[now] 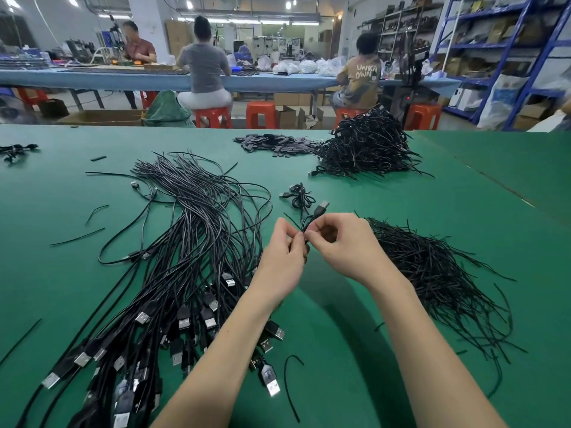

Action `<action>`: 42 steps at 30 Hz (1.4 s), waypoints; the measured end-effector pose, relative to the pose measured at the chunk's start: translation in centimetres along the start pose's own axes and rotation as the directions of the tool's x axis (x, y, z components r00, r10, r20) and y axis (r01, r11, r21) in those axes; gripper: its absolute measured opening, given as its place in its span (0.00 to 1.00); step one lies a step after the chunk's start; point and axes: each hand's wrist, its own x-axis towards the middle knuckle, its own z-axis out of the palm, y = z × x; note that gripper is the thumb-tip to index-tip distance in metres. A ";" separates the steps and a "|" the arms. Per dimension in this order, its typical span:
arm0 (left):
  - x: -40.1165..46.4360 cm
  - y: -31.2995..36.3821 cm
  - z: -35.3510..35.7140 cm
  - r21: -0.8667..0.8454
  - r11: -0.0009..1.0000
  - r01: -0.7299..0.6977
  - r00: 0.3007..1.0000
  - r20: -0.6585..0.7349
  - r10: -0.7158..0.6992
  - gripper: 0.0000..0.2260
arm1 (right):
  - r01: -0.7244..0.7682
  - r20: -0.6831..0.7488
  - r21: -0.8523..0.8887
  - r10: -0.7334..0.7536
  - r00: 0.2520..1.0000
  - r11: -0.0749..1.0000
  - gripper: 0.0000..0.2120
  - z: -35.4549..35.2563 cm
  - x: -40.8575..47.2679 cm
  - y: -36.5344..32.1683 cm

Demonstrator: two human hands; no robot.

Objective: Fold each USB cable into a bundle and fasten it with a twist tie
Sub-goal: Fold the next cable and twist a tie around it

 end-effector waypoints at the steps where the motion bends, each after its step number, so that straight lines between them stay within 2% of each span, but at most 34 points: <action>1: 0.0 0.1 0.0 0.002 1.000 0.008 1.000 0.008 -0.008 0.10 | -0.011 -0.005 0.002 0.011 1.000 1.000 0.05 -0.1 0.0 0.0; 3: 0.0 0.4 -0.1 -0.016 1.000 0.021 1.000 0.017 -0.021 0.09 | -0.023 -0.001 -0.006 0.023 1.000 1.000 0.06 -0.2 0.1 -0.1; 7: 0.2 0.5 -0.4 0.021 1.000 0.011 1.000 -0.009 -0.010 0.11 | -0.036 0.041 -0.021 0.037 0.998 0.999 0.05 -0.2 0.1 -0.4; 9: 0.2 0.6 -0.5 -0.040 0.999 0.022 1.000 -0.018 -0.022 0.11 | -0.081 0.066 0.039 0.078 0.995 0.996 0.04 -0.2 0.1 -0.4; 11: 0.2 0.7 -0.6 -0.127 0.990 0.053 0.998 -0.029 -0.057 0.11 | -0.160 0.140 0.179 0.136 0.981 0.971 0.03 -0.3 -0.1 -0.2; 13: 0.1 0.8 -0.7 -0.218 0.973 0.080 0.996 -0.028 -0.088 0.11 | -0.260 0.233 0.374 0.181 0.955 0.890 0.02 -0.7 -0.3 0.1; 16: 0.1 1.0 -0.8 -0.314 0.945 0.095 0.995 0.002 -0.100 0.11 | -0.405 0.327 0.553 0.258 0.909 0.728 0.02 -1.3 -0.3 0.6; 19: 0.0 1.3 -0.8 -0.352 0.932 0.090 0.996 0.018 -0.089 0.11 | -0.532 0.404 0.653 0.345 0.847 0.539 0.03 -1.3 -0.2 0.7; 23: -0.2 1.6 -0.7 -0.415 0.905 0.090 0.996 0.045 -0.078 0.11 | -0.593 0.457 0.740 0.410 0.789 0.317 0.08 -0.7 -0.2 1.4; 26: -0.5 2.0 -1.0 -0.486 0.867 0.111 0.984 0.173 -0.029 0.12 | -0.604 0.502 0.779 0.407 0.763 0.171 0.11 -0.6 -0.1 2.0; 28: -0.8 2.1 -1.3 -0.445 0.889 0.108 0.953 0.301 0.035 0.11 | -0.585 0.495 0.780 0.351 0.795 0.224 0.14 -1.1 -0.1 2.5; 31: -1.1 2.2 -2.0 -0.292 0.956 0.037 0.884 0.456 0.105 0.10 | -0.492 0.445 0.752 0.213 0.870 0.438 0.19 -2.6 -0.5 3.7; 34: -1.3 2.7 -2.3 -0.142 0.989 -0.036 0.791 0.601 0.116 0.09 | -0.377 0.453 0.718 0.019 0.892 0.585 0.14 -4.4 -1.4 4.5; 36: -1.4 2.9 -2.2 -0.056 0.996 -0.065 0.758 0.647 0.086 0.09 | -0.322 0.469 0.611 -0.003 0.883 0.723 0.13 -5.4 -1.7 4.3; 38: -1.4 2.8 -2.0 0.050 0.994 -0.095 0.778 0.627 0.043 0.09 | -0.220 0.445 0.394 0.024 0.895 0.893 0.12 -6.0 -1.5 3.6; 39: -1.4 2.6 -1.8 0.100 0.989 -0.108 0.807 0.590 0.028 0.09 | -0.160 0.411 0.285 0.030 0.911 0.945 0.11 -6.0 -1.2 3.0; 42: -1.0 2.0 -1.4 0.258 0.955 -0.149 0.921 0.387 0.040 0.09 | 0.037 0.224 0.062 -0.050 0.973 0.997 0.11 -4.8 -0.6 1.1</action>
